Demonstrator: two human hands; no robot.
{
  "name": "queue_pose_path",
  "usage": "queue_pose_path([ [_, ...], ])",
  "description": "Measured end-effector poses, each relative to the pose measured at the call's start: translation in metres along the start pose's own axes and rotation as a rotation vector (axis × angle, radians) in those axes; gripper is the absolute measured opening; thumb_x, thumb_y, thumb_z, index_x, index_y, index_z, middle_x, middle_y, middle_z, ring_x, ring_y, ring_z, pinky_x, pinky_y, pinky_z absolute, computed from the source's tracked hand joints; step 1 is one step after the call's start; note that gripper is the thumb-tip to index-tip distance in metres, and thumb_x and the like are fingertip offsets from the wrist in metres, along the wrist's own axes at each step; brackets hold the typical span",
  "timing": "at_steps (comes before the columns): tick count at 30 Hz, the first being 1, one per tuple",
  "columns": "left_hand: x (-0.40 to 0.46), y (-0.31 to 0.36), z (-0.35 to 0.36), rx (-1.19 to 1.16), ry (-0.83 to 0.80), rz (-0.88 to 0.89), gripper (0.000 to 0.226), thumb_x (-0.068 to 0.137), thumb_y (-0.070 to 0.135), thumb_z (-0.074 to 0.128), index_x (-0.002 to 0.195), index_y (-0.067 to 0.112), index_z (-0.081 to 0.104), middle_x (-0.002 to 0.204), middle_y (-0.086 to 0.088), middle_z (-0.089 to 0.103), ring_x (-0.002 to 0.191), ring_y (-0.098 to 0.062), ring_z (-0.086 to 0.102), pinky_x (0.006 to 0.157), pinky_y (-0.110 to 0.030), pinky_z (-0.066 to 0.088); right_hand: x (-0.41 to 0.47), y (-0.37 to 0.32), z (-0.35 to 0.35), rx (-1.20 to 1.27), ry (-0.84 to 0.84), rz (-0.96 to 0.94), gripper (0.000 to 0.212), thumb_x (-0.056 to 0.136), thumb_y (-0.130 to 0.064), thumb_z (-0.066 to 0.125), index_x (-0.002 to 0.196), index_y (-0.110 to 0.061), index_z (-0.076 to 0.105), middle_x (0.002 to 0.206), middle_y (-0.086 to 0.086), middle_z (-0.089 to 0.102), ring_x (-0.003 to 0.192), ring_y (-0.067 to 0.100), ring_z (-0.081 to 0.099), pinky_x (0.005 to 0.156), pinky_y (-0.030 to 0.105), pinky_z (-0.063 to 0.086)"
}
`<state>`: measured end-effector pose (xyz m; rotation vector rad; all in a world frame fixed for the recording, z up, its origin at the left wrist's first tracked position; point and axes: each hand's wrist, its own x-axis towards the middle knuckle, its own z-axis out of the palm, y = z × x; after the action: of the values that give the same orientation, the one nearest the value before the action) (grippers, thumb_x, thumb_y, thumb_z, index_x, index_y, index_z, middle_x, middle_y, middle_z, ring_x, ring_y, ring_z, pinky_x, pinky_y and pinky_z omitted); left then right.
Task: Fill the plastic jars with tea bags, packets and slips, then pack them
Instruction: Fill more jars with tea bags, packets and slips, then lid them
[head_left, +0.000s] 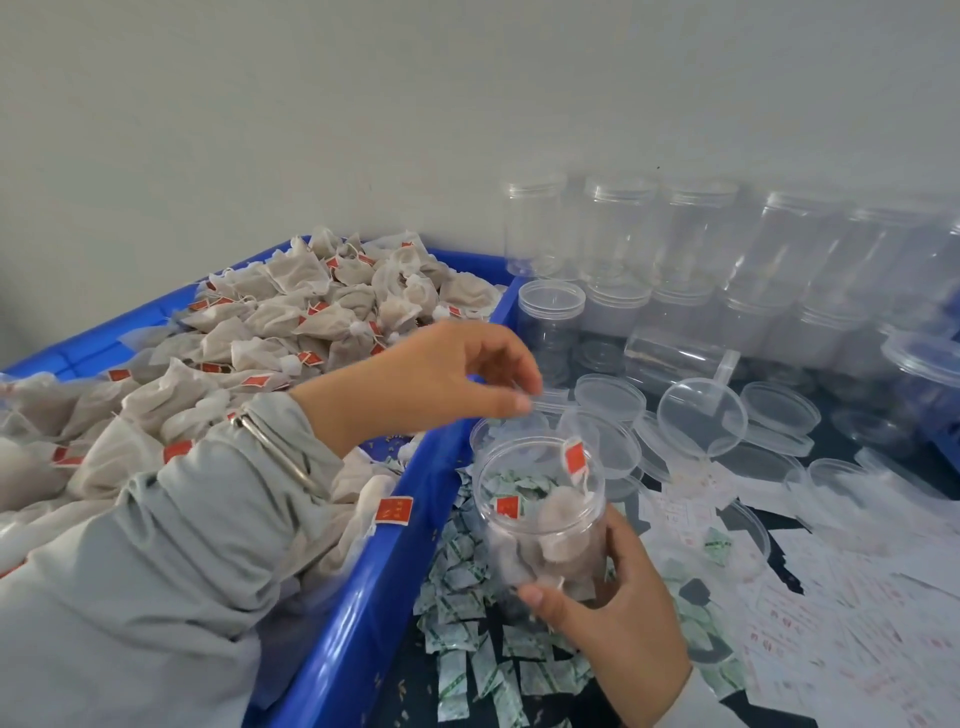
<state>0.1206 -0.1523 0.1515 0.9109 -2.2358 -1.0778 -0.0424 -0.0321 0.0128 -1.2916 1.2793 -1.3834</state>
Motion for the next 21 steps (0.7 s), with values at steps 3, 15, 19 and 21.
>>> queue_pose_path([
  [3, 0.008, -0.018, -0.019, 0.052, 0.299, -0.105, 0.013, 0.083, 0.006, 0.067, 0.082, 0.019, 0.066, 0.08, 0.007, 0.069, 0.069, 0.0, 0.061, 0.069, -0.009, 0.048, -0.001, 0.0, 0.0, -0.016, 0.01, -0.01, 0.089, 0.039, -0.052, 0.083, 0.121, -0.034, 0.054, 0.113, -0.026, 0.063, 0.105, -0.007, 0.058, 0.076, 0.005, 0.046],
  [15, 0.016, -0.105, -0.015, 0.716, -0.007, -0.453, 0.049, 0.09, 0.012, 0.055, 0.137, 0.017, 0.043, 0.139, -0.004, 0.049, 0.122, -0.02, 0.049, 0.094, -0.026, 0.037, -0.003, 0.0, -0.001, -0.044, -0.016, 0.004, 0.088, 0.045, -0.037, 0.087, 0.125, -0.031, 0.052, 0.113, -0.022, 0.064, 0.103, -0.008, 0.059, 0.073, 0.005, 0.048],
  [19, 0.021, -0.108, -0.01, 0.676, -0.194, -0.413, 0.052, 0.093, 0.018, 0.054, 0.142, 0.021, 0.036, 0.142, -0.004, 0.046, 0.125, -0.021, 0.047, 0.107, -0.035, 0.035, -0.003, 0.002, 0.001, -0.059, -0.012, 0.018, 0.097, 0.041, -0.046, 0.086, 0.129, -0.033, 0.05, 0.118, -0.019, 0.062, 0.109, -0.004, 0.058, 0.082, 0.01, 0.05],
  [21, 0.021, -0.108, -0.011, 0.733, -0.273, -0.46, 0.05, 0.093, 0.02, 0.052, 0.141, 0.023, 0.036, 0.137, -0.006, 0.049, 0.121, -0.023, 0.049, 0.105, -0.04, 0.038, -0.003, 0.001, 0.001, -0.045, -0.018, 0.0, 0.092, 0.039, -0.05, 0.085, 0.124, -0.036, 0.052, 0.114, -0.023, 0.063, 0.105, -0.005, 0.059, 0.079, 0.009, 0.049],
])
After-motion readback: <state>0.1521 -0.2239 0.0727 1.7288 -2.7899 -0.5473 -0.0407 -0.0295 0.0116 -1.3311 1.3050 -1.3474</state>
